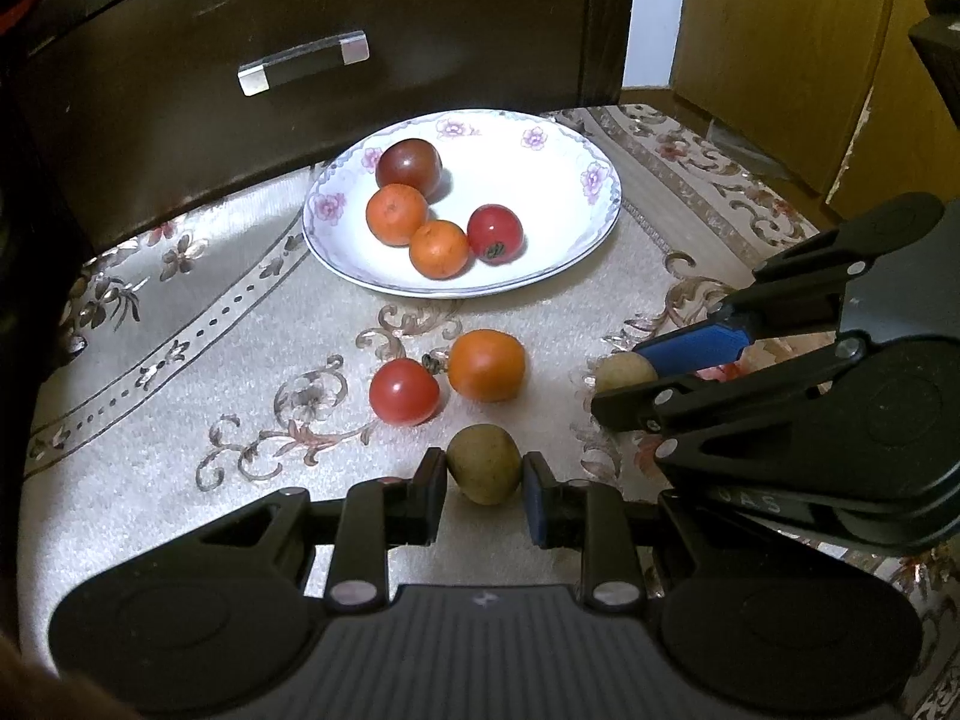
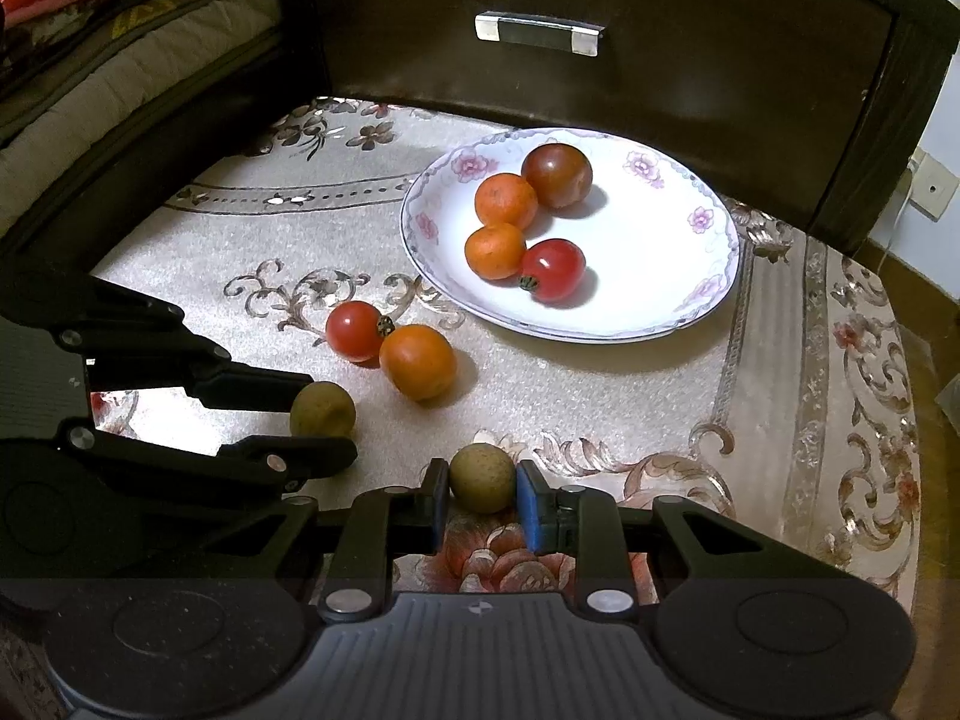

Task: Organize fruits
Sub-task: 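Lift the held brown fruits with both grippers, then carry both brown fruits over the white bowl with both grippers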

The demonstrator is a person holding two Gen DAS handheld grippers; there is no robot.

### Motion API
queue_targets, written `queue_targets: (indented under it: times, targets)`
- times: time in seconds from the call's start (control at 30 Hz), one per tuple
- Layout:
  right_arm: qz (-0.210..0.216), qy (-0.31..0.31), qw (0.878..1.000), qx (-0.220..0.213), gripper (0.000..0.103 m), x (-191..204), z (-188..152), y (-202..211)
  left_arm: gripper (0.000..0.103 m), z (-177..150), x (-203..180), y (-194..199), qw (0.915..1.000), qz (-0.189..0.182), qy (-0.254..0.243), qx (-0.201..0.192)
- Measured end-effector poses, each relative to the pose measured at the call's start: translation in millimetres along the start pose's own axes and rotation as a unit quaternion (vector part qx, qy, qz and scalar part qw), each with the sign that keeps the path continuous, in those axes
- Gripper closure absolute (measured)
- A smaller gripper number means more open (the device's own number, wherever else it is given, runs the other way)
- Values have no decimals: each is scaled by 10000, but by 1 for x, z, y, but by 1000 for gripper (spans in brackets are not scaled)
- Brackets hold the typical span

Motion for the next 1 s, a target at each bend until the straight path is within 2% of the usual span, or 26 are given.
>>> queue_targets:
  times: [1.0]
  targets:
    - [-190, 2, 9994, -288, 80, 2, 8, 11, 70, 7, 2, 7, 9998, 75, 4, -194]
Point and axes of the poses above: each gripper's, at about its wrist camera, not at the fingertips, and y roughly against the way its jaws point, x to its left, z to its top, the point moved 5 cm from there along -y, roughly the way its jaws point, and after that the axes turned 4 degrees about -y, right-handed, at the moved point
